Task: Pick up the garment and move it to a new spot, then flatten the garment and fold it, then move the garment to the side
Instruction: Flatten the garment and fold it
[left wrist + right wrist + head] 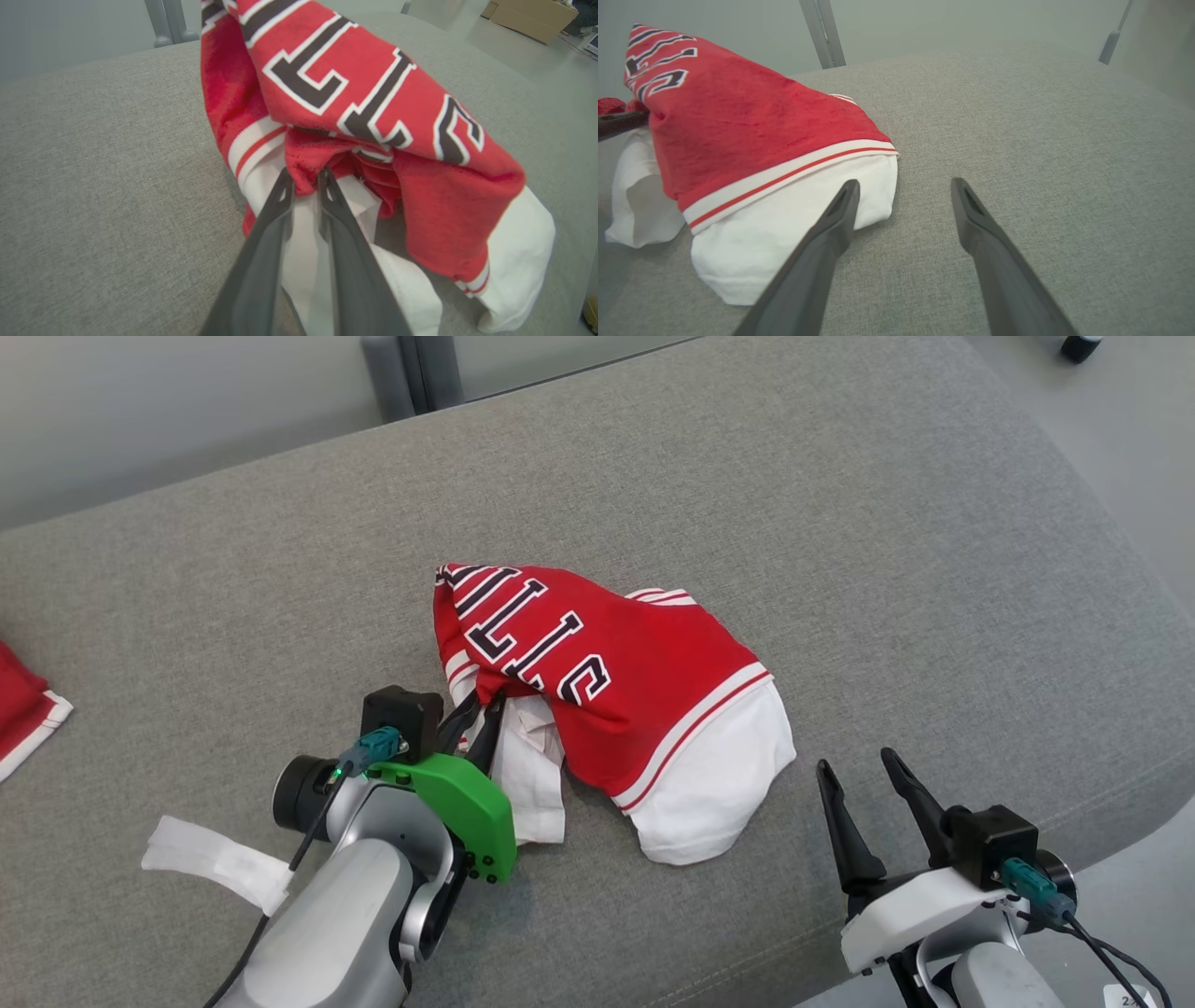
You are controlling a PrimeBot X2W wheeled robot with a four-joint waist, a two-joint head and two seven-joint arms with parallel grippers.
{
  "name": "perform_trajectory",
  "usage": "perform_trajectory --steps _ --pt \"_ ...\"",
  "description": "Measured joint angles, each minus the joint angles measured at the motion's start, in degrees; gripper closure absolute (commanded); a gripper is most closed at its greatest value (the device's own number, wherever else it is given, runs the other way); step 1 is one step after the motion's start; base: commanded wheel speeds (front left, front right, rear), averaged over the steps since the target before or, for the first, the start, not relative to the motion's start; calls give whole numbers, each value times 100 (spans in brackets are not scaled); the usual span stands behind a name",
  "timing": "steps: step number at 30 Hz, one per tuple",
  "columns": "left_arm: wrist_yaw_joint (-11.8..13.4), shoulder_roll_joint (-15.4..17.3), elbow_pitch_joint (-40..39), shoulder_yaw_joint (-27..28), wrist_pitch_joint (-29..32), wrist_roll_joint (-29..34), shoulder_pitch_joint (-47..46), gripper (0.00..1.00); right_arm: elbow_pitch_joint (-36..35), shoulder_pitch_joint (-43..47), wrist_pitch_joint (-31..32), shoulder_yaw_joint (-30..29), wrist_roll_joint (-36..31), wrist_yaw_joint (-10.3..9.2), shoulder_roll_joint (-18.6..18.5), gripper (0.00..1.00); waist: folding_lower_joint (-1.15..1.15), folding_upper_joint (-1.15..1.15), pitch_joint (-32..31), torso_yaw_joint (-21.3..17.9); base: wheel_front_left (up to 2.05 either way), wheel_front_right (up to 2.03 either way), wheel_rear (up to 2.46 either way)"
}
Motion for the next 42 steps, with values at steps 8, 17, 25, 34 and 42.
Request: perform_trajectory --steps 8,17,25,34,42 --pt "-59 -3 -370 36 -41 -151 -21 100 8 15 0 -52 -2 0 0 0 0 0 -27 51 0 0 0" --pt "-159 80 -1116 109 179 -436 16 100 29 23 0 -71 -18 0 0 0 0 0 -76 171 0 0 0" --pt "-301 591 -2465 242 926 -744 -50 100 33 109 0 -67 -2 0 0 0 0 0 -138 277 0 0 0" --pt "-412 1228 -3868 648 2820 -1980 -845 100 62 131 0 71 175 0 0 0 0 0 -348 264 0 0 0" --pt "114 1500 -4065 1174 4058 -2650 -1994 100 80 237 0 85 432 0 -2 0 0 0 -489 48 0 0 0"
